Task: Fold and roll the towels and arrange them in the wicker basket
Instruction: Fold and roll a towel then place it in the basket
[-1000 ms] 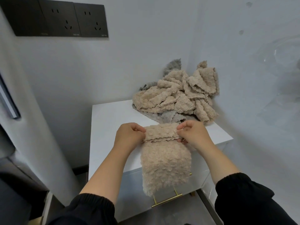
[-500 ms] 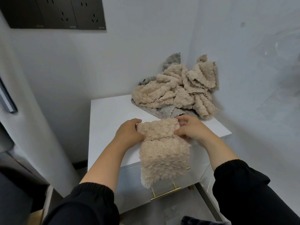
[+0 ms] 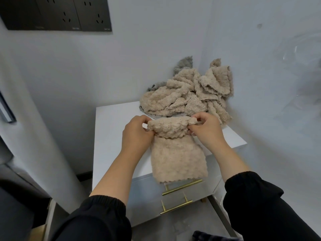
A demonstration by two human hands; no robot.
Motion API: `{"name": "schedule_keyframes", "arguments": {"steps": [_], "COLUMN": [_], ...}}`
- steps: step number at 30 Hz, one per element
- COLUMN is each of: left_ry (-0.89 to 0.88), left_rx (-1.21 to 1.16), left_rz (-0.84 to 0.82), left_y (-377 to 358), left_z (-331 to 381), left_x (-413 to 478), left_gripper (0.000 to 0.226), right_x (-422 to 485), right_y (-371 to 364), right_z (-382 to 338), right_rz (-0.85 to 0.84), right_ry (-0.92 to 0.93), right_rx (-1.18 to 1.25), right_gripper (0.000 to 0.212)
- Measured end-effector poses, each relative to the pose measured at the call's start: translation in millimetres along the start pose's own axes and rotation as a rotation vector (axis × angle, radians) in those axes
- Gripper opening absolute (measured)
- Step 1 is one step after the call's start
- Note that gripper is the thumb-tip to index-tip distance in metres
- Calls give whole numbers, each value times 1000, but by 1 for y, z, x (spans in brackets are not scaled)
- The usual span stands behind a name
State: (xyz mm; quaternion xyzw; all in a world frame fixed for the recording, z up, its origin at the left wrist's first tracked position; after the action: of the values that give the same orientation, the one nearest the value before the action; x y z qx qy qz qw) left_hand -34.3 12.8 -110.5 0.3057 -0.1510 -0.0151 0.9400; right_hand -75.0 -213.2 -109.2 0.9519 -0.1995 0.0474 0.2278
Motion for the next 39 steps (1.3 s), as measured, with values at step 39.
{"name": "schedule_keyframes", "arguments": {"steps": [39], "left_ry": [-190], "left_rx": [153], "left_rz": [-35], "left_y": [-16], "left_z": [12], "left_x": [-8], "left_gripper": [44], "right_x": [-14], "right_y": [-13], "right_z": [-14], "right_rz": [20], "right_ry": [287], "right_rx": [-358], "right_gripper": [26]}}
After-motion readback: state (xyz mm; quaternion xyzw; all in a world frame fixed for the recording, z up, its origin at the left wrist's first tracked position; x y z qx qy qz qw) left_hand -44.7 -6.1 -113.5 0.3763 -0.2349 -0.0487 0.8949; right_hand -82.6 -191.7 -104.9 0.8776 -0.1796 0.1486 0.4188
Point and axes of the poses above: each hand's wrist, its own x-axis towards the middle knuckle, its own y-axis out of the back of the hand, z = x × y, the point moved 9 cm from there along x, towards the middle knuckle, and after that the axes turned 3 degrees about -z, right-handed, at the moved point
